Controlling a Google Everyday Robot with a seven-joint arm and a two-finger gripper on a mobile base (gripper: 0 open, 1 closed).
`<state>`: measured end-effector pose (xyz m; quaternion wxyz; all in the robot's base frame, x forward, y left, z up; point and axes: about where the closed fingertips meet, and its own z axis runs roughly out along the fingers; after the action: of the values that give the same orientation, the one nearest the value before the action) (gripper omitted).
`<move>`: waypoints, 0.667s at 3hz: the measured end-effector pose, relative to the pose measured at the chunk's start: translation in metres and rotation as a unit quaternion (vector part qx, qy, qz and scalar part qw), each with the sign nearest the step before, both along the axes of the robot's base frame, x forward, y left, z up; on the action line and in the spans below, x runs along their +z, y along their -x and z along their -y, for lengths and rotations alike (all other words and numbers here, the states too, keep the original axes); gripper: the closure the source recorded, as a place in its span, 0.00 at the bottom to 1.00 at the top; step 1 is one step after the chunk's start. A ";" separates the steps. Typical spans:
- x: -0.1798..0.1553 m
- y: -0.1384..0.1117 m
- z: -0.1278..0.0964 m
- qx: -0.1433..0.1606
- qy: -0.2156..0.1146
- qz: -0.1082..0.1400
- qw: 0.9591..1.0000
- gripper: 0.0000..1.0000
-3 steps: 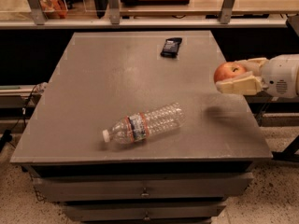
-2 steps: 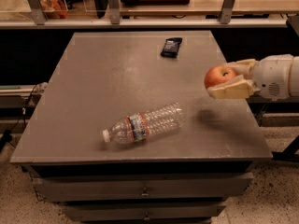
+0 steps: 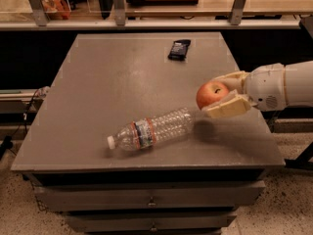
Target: Move apple near water bottle
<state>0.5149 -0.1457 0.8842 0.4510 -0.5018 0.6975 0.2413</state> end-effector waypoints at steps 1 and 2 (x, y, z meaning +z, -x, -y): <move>-0.010 0.011 -0.002 0.019 0.005 -0.014 1.000 1.00; -0.020 0.018 -0.008 0.038 0.003 -0.033 0.999 0.88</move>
Offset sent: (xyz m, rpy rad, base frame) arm -0.0269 0.0123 -0.0356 0.0062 0.1282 0.1243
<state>0.4970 -0.1381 0.8639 0.4165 -0.5210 0.6934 0.2726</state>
